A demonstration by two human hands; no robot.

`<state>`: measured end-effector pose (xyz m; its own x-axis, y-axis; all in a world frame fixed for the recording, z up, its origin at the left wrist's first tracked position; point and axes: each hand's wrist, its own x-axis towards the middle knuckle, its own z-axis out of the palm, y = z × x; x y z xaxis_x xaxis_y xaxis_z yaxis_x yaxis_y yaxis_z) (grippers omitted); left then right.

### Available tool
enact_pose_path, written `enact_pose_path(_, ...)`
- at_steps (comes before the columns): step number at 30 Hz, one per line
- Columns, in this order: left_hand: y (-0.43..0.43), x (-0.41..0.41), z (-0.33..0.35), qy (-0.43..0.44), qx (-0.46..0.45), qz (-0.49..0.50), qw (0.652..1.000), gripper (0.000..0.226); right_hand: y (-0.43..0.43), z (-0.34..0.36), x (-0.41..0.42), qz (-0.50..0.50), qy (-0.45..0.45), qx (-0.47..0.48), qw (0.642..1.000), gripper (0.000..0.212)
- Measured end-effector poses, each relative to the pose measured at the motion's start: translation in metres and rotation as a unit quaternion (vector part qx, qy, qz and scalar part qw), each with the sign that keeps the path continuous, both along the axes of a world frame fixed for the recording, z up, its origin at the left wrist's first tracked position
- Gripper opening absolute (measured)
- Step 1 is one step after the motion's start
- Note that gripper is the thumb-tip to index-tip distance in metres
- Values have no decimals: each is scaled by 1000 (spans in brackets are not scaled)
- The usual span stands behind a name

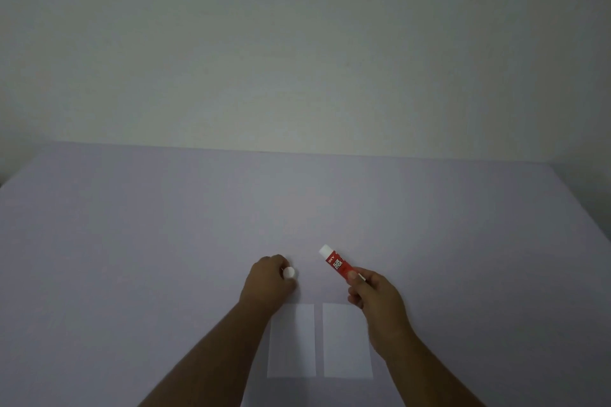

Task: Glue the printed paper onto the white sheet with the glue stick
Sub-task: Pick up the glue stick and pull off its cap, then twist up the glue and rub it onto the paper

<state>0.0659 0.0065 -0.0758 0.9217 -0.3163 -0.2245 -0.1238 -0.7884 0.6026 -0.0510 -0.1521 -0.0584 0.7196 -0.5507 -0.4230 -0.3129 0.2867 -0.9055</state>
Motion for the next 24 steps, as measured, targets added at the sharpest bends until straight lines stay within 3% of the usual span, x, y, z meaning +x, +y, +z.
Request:
enact_pose_path(4, 0, 2, -3, 13, 5, -10, 1000, 24, 3, 0, 0, 0, -6, 7, 1000, 3)
enact_pose_path(9, 4, -2, 2, 31, -21, -1, 999, 47, 7, 7, -1, -4, -20, 31, 999, 4)
enact_pose_path(12, 6, -9, 23, 6, -102, 65, 993, 47, 11, 15, -4, -10, -37, 81, 996, 6)
enact_pose_path(14, 5, -19, 42, 108, -238, 106, 959, 40, 17, 23, -7, 0, -49, 107, 993, 9)
enact_pose_path(17, -3, -42, 67, 284, -393, 80, 871, 32, 28, 35, -12, 24, -64, 122, 990, 14)
enact_pose_path(24, -4, -66, 94, 281, -484, 138, 817, 22, 40, 59, -28, 66, -100, 91, 989, 23)
